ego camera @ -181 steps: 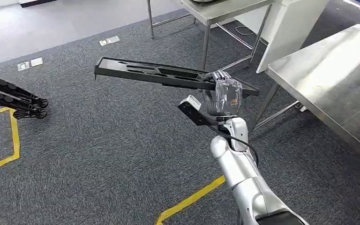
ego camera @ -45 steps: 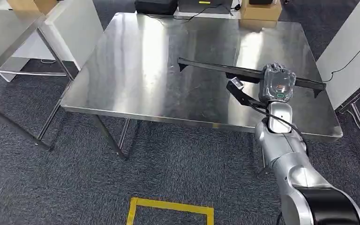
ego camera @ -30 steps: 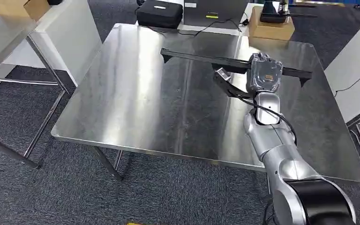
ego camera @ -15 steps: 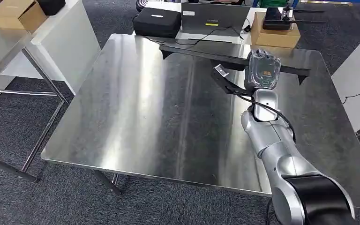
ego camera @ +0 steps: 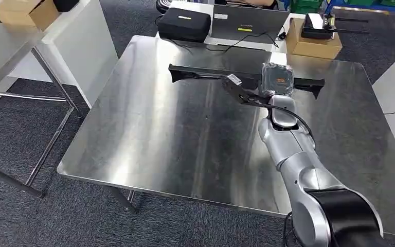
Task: Take the parts from the cabinet and place them on the table.
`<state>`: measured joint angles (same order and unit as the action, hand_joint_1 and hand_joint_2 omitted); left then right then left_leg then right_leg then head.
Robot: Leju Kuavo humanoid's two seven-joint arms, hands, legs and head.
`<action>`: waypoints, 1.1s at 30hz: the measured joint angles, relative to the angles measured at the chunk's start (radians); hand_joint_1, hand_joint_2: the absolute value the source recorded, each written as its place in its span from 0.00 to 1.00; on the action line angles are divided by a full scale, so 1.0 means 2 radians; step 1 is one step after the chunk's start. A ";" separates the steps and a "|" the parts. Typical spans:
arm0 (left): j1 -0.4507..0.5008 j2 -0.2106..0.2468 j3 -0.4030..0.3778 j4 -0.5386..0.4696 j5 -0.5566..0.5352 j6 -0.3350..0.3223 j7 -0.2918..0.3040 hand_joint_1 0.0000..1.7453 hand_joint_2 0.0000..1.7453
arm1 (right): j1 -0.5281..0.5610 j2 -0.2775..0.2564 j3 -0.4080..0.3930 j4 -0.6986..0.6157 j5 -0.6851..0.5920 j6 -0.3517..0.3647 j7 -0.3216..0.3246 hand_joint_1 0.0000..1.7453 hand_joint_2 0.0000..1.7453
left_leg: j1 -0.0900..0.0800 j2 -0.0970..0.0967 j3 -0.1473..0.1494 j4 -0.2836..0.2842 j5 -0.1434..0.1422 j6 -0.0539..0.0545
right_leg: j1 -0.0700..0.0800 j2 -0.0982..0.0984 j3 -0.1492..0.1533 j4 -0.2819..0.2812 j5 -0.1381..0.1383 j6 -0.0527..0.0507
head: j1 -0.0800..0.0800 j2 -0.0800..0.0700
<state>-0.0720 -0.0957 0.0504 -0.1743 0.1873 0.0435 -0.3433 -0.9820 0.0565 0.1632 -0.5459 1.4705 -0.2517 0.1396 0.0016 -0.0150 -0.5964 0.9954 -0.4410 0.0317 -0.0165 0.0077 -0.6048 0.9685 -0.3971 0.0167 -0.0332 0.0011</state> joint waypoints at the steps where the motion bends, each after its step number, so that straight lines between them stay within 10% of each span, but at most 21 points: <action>1: 0.000 0.000 0.003 0.000 0.001 0.000 0.000 0.00 1.00 | 0.000 0.003 -0.006 0.001 -0.002 0.006 0.001 1.00 1.00 | 0.000 0.000 0.000 0.000 0.000 0.000 | 0.000 0.000 0.000 0.000 0.000 0.001 | 0.000 0.000; 5: 0.001 0.001 0.007 0.000 0.004 -0.001 0.000 0.00 1.00 | -0.003 0.014 -0.017 0.008 -0.010 0.020 0.003 1.00 1.00 | 0.000 0.000 0.000 0.000 0.000 0.001 | -0.001 0.000 0.000 0.000 0.000 0.012 | 0.000 0.000; 11: 0.002 0.001 0.007 0.000 0.004 -0.001 0.000 0.00 1.00 | -0.005 0.022 -0.023 0.014 -0.012 0.023 0.002 1.00 1.00 | 0.001 0.000 0.000 0.000 0.000 0.001 | 0.001 0.000 -0.001 0.000 0.000 0.012 | 0.000 0.000; 12: 0.002 0.001 0.007 0.000 0.004 -0.001 -0.002 0.00 1.00 | -0.006 0.023 -0.023 0.014 -0.012 0.023 0.002 0.00 1.00 | 0.001 0.000 0.000 0.000 0.000 0.001 | 0.001 0.000 -0.001 0.001 0.000 0.012 | 0.000 0.000; 33: 0.004 0.002 0.021 0.000 0.011 -0.001 -0.010 0.00 1.00 | -0.031 0.045 -0.023 0.028 -0.011 0.090 0.027 0.00 1.00 | 0.001 0.001 0.000 0.000 0.000 0.001 | 0.001 0.000 -0.002 0.003 0.000 0.011 | 0.000 0.000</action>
<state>-0.0640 -0.0923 0.0923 -0.1743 0.2098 0.0420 -0.3628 -1.0446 0.1473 0.1171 -0.4894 1.4492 -0.0717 0.1930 0.0041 -0.0136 -0.5959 0.9962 -0.4413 0.0330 -0.0142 0.0080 -0.6080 0.9735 -0.3973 0.0394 -0.0340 0.0011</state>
